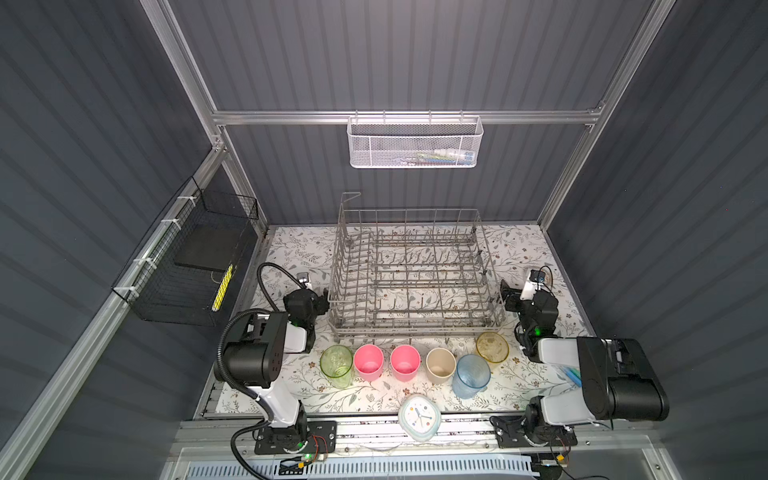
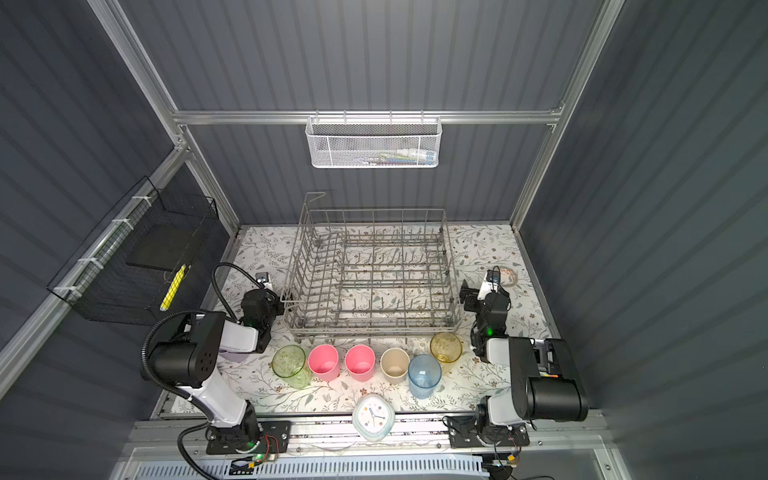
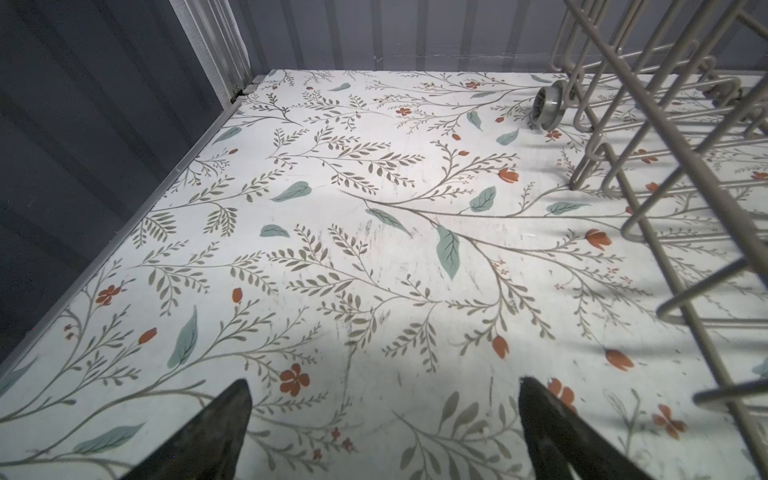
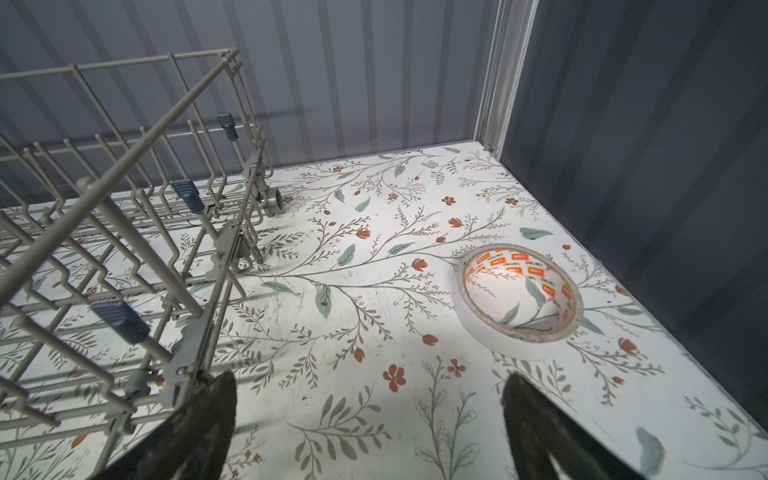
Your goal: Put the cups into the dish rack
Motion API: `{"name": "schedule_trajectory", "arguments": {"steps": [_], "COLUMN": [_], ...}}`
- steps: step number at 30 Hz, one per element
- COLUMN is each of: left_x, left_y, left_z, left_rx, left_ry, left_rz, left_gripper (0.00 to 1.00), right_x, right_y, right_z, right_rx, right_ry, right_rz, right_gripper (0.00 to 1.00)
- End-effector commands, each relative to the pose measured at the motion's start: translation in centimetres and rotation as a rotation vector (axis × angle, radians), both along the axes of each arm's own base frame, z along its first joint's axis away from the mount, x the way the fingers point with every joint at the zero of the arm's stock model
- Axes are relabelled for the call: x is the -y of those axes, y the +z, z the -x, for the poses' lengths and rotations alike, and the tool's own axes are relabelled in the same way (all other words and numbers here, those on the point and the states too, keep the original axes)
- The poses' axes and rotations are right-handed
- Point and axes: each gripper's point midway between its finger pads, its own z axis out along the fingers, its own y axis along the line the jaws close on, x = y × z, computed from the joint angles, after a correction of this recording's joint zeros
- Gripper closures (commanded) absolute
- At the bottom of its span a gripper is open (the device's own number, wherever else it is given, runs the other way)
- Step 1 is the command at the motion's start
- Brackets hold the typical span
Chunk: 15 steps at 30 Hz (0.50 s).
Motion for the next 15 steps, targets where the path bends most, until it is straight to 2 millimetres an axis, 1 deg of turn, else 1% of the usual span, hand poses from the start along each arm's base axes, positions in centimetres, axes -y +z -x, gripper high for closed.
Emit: {"name": "schedule_trajectory", "arguments": {"steps": [1, 15], "left_x": [-0.01, 0.02], "left_y": [0.35, 0.42], "left_z": [-0.38, -0.47], "left_rx": [0.010, 0.011], "left_ry": [0.004, 0.002], "left_rz": [-0.018, -0.017], "left_gripper": [0.00, 0.00], "right_x": [-0.14, -0.21], "right_y": [0.22, 0.14], "right_z": [-0.28, -0.34], "right_rx": [0.004, 0.000], "right_ry": [0.008, 0.012], "right_rz": [0.009, 0.008], "right_gripper": [0.01, 0.01]}}
